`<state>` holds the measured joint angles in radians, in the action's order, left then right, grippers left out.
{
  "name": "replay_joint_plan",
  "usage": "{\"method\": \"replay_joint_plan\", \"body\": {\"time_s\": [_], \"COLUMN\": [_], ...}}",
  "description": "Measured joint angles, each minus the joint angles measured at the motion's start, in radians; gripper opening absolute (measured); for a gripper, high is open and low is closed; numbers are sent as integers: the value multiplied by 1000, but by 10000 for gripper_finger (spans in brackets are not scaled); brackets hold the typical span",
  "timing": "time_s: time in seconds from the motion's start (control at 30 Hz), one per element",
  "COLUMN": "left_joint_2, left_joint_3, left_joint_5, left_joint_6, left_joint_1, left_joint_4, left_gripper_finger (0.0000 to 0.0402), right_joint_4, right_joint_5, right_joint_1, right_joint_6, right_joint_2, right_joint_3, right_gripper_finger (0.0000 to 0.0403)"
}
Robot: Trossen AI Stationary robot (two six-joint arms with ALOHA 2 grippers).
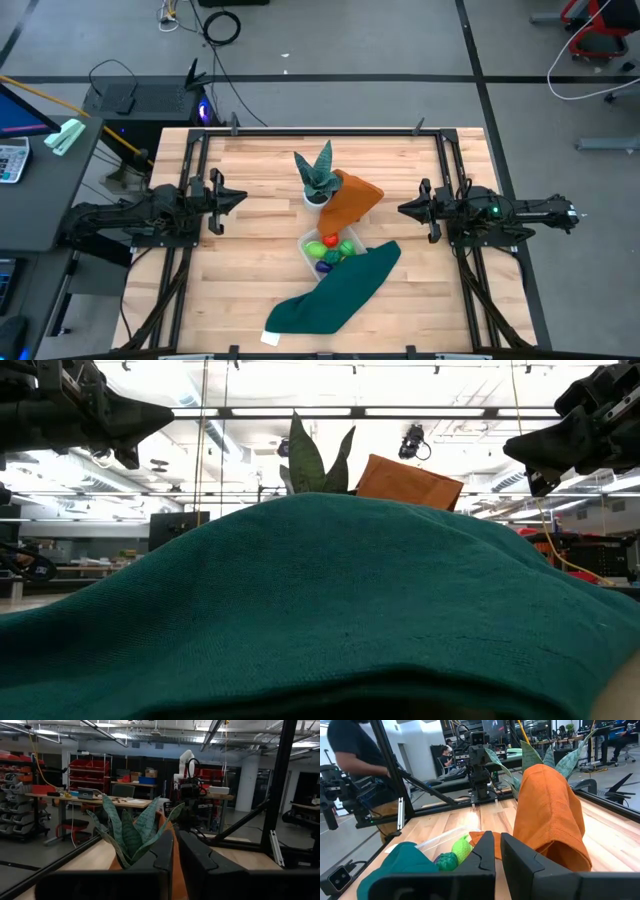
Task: Pick and placing Produce into tupperware
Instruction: Return to Home Position
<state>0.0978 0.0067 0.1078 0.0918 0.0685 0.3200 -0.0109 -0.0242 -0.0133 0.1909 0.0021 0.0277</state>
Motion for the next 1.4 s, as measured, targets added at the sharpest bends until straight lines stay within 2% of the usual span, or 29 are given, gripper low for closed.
{"method": "replay_joint_plan", "body": {"time_s": [0.5, 0.97, 1.4], "left_joint_2": [0, 0, 0], "left_joint_3": [0, 0, 0], "left_joint_5": [0, 0, 0], "left_joint_6": [1, 0, 0], "left_joint_1": [0, 0, 0], "left_joint_4": [0, 0, 0], "left_gripper_finger": [40, 25, 39], "right_joint_4": [0, 0, 0], "right_joint_5": [0, 0, 0], "right_joint_1": [0, 0, 0], "right_joint_6": [0, 0, 0], "right_joint_2": [0, 0, 0], "right_joint_3": [0, 0, 0], "right_gripper_finger": [0, 0, 0]}}
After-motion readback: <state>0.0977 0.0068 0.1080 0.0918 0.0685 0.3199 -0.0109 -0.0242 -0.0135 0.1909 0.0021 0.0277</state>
